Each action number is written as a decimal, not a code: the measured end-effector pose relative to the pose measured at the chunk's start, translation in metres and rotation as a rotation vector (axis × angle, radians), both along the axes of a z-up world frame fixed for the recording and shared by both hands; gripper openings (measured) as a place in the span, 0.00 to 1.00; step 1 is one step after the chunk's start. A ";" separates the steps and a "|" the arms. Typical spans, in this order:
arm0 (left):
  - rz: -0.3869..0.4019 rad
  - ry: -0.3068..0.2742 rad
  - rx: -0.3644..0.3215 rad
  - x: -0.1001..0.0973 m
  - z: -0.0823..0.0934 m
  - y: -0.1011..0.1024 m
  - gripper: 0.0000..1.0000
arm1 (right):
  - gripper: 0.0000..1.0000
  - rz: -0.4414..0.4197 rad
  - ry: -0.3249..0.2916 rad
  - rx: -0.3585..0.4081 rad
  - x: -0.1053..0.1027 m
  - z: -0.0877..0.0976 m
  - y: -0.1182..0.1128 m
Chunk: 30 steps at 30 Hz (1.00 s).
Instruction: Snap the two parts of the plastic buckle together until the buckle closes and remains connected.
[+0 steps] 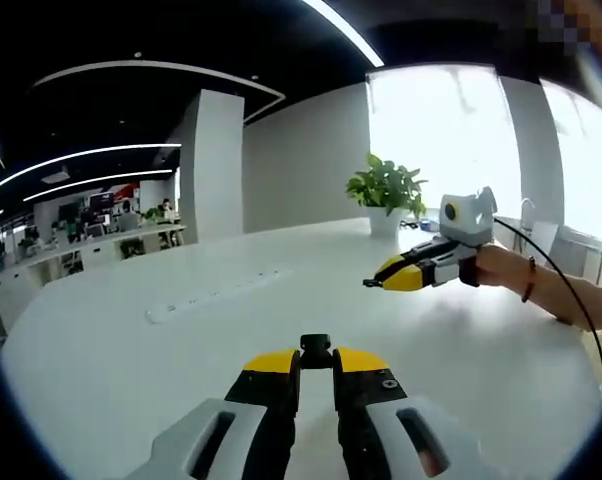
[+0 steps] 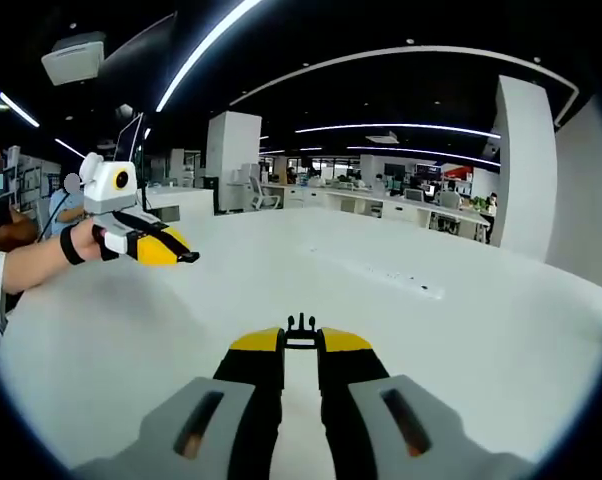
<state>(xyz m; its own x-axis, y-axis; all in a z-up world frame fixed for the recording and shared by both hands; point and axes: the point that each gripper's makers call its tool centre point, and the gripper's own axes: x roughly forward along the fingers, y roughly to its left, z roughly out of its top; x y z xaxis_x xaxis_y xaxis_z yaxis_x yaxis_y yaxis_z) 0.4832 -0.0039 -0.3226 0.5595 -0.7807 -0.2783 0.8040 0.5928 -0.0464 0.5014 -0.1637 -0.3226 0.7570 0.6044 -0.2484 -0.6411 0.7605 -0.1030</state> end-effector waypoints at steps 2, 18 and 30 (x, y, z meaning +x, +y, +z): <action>0.003 -0.004 0.005 -0.001 0.001 0.003 0.12 | 0.11 -0.002 0.002 0.004 0.000 0.000 0.000; -0.013 0.026 -0.038 -0.009 -0.001 0.010 0.12 | 0.11 0.015 0.006 0.017 -0.013 0.002 0.003; -0.033 0.023 -0.024 -0.021 -0.002 0.019 0.12 | 0.11 0.033 0.000 0.021 -0.024 0.008 0.006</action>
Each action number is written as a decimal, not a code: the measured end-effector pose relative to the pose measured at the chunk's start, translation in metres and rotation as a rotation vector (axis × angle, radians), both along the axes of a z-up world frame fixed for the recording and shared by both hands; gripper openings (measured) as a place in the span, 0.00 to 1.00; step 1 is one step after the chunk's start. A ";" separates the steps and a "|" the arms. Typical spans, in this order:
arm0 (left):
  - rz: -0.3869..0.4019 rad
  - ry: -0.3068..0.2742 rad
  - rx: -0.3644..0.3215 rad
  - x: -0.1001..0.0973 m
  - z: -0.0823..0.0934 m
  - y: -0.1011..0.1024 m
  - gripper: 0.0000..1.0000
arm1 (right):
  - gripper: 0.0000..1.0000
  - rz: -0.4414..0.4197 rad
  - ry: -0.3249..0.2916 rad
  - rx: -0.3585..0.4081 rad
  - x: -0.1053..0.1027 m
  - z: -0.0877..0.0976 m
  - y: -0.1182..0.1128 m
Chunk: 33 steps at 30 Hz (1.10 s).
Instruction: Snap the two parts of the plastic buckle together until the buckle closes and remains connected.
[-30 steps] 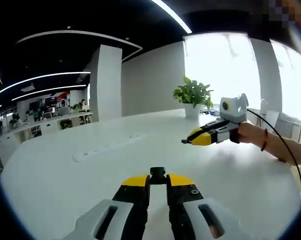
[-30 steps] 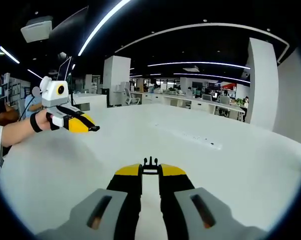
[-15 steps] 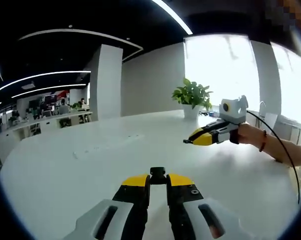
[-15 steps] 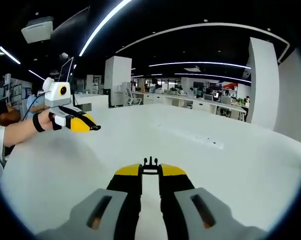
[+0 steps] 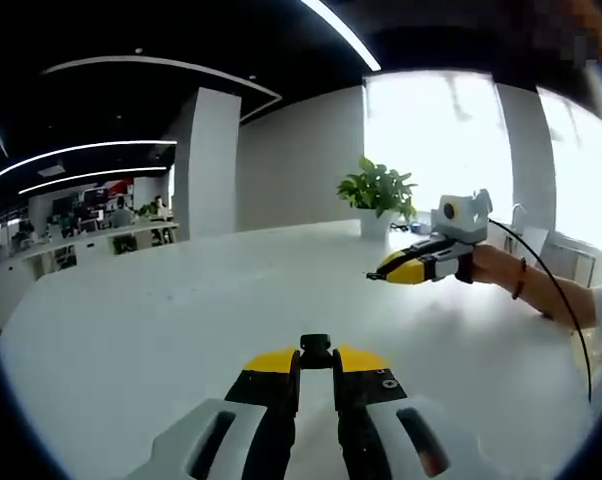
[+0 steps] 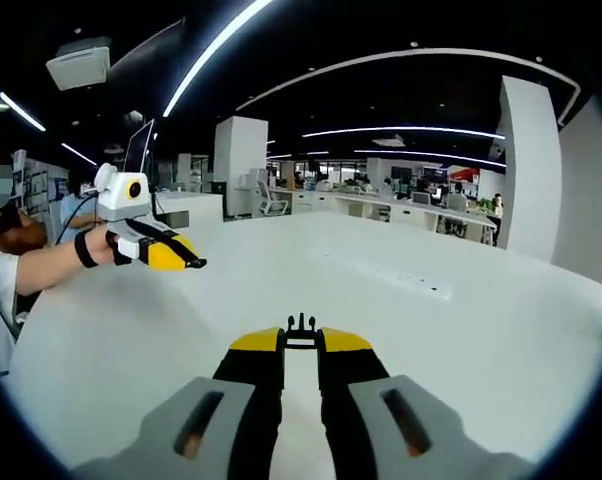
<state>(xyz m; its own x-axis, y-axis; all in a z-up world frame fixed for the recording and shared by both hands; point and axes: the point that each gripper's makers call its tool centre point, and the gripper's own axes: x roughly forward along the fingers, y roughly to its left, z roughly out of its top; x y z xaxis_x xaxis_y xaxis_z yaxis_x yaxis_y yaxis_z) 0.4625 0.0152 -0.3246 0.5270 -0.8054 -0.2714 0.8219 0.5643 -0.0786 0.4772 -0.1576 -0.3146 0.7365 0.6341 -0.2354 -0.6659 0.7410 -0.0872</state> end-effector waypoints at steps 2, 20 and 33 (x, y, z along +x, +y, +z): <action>0.000 0.000 0.007 -0.001 -0.002 0.002 0.12 | 0.11 0.002 0.009 -0.015 -0.001 -0.003 -0.001; -0.024 -0.013 0.027 -0.014 -0.003 0.005 0.12 | 0.11 0.025 0.011 -0.014 -0.017 -0.005 0.001; -0.060 -0.026 0.045 -0.033 -0.004 0.002 0.12 | 0.11 0.062 -0.004 -0.012 -0.033 0.001 0.008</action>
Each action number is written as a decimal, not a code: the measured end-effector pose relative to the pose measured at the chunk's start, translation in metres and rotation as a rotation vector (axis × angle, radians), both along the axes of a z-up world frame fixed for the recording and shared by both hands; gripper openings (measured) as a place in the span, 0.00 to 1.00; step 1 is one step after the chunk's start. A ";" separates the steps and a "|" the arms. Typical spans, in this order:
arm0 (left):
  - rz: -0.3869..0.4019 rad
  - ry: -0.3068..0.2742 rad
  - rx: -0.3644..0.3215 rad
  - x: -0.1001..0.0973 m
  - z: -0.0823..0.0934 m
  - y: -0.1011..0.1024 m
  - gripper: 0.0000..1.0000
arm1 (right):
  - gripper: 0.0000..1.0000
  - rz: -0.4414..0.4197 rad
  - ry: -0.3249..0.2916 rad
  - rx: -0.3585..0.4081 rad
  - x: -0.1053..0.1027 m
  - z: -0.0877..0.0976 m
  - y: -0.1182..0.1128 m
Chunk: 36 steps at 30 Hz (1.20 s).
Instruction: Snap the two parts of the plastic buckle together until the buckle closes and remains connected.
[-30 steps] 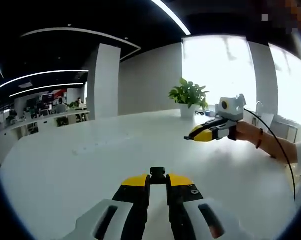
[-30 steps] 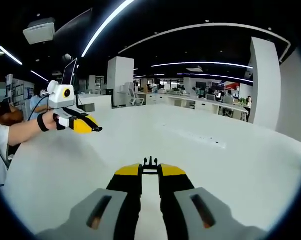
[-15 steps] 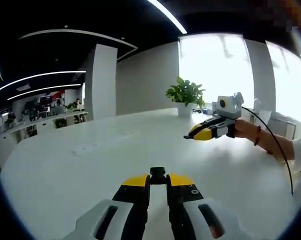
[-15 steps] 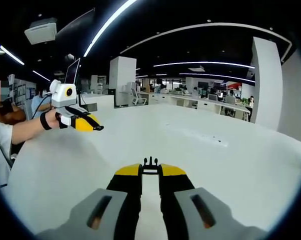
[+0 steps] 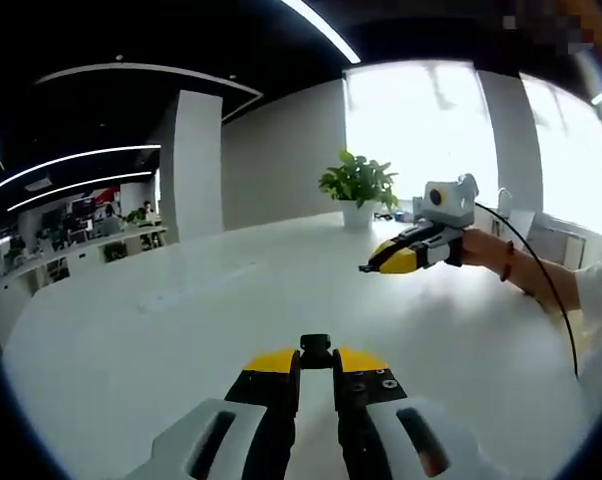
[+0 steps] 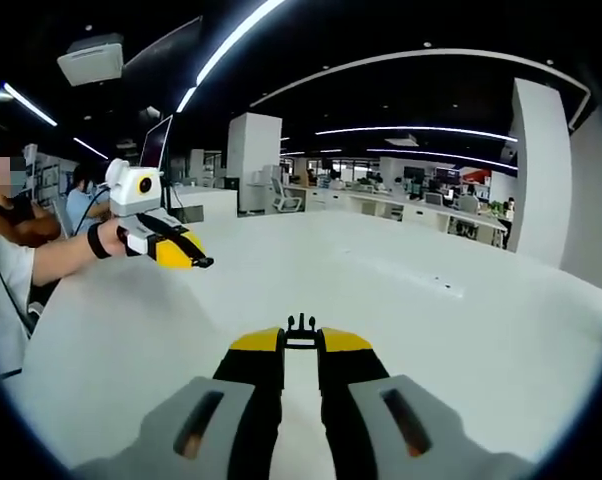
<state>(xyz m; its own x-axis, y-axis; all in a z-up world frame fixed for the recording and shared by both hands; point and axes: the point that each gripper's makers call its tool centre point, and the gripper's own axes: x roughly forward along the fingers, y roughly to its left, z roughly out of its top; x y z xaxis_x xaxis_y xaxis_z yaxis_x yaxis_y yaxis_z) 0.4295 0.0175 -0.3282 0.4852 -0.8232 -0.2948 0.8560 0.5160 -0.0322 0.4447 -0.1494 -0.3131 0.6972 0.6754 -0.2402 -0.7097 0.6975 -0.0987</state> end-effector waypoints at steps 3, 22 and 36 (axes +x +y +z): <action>-0.002 0.002 0.014 -0.002 -0.003 0.001 0.12 | 0.11 0.005 0.001 -0.008 -0.004 -0.002 0.003; -0.032 -0.021 0.021 -0.022 0.001 0.001 0.12 | 0.11 0.041 0.000 -0.015 -0.020 -0.003 0.011; -0.064 -0.027 0.026 -0.029 0.001 -0.007 0.12 | 0.11 0.060 0.001 -0.029 -0.029 -0.008 0.016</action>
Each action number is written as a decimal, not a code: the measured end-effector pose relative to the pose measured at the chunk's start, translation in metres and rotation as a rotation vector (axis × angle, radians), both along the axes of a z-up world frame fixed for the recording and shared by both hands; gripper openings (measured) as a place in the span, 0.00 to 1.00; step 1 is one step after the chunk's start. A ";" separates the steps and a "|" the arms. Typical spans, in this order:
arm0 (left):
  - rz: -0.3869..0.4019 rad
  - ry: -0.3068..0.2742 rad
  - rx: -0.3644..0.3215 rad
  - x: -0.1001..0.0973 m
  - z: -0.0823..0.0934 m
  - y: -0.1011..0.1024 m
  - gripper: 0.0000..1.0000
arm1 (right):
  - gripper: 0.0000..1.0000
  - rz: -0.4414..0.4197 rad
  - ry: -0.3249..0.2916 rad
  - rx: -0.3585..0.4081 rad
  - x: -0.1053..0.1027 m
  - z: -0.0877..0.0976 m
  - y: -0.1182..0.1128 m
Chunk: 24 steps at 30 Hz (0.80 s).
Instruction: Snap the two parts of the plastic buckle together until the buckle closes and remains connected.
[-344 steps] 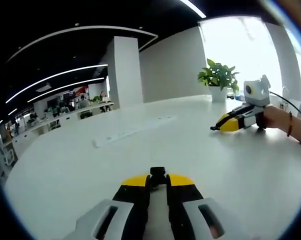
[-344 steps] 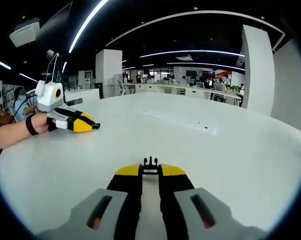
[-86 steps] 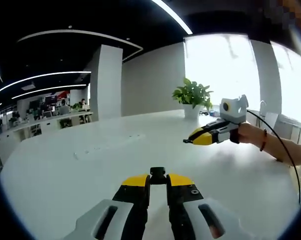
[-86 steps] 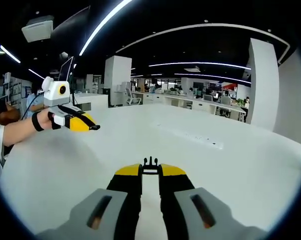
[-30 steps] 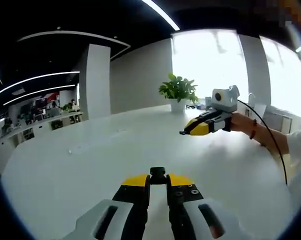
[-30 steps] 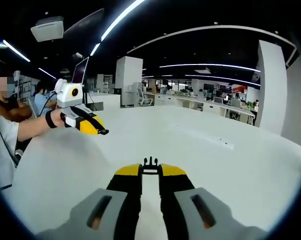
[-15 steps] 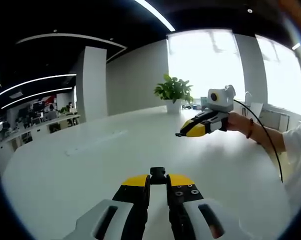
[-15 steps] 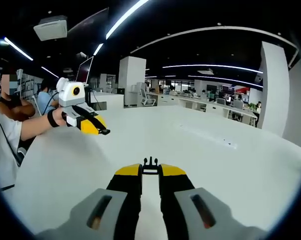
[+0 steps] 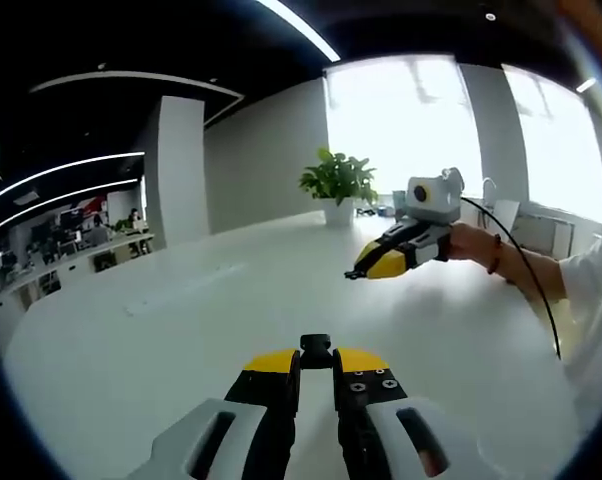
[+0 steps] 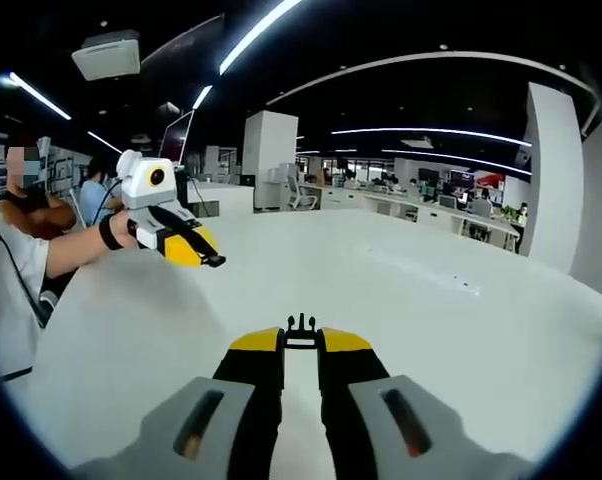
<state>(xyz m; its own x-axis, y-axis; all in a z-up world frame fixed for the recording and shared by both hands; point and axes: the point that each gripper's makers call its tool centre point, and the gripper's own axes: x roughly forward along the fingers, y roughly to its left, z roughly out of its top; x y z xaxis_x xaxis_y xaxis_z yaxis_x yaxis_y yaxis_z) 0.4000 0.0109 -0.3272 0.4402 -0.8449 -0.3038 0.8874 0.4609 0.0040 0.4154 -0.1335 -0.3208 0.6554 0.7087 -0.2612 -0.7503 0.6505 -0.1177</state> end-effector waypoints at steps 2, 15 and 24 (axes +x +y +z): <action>-0.001 0.003 -0.008 0.000 -0.001 -0.001 0.12 | 0.11 0.006 -0.001 0.016 -0.001 0.001 0.002; -0.001 0.001 -0.029 -0.003 -0.002 0.000 0.12 | 0.11 0.033 -0.003 0.008 -0.003 -0.004 0.008; -0.002 0.007 -0.019 -0.001 -0.006 0.002 0.12 | 0.11 0.041 -0.014 0.005 -0.003 -0.003 0.011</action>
<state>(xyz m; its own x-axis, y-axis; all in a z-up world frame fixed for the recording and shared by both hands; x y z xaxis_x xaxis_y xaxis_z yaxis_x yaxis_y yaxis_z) 0.3994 0.0128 -0.3331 0.4366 -0.8513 -0.2909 0.8882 0.4594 -0.0114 0.4120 -0.1228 -0.3234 0.6294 0.7363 -0.2484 -0.7746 0.6198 -0.1256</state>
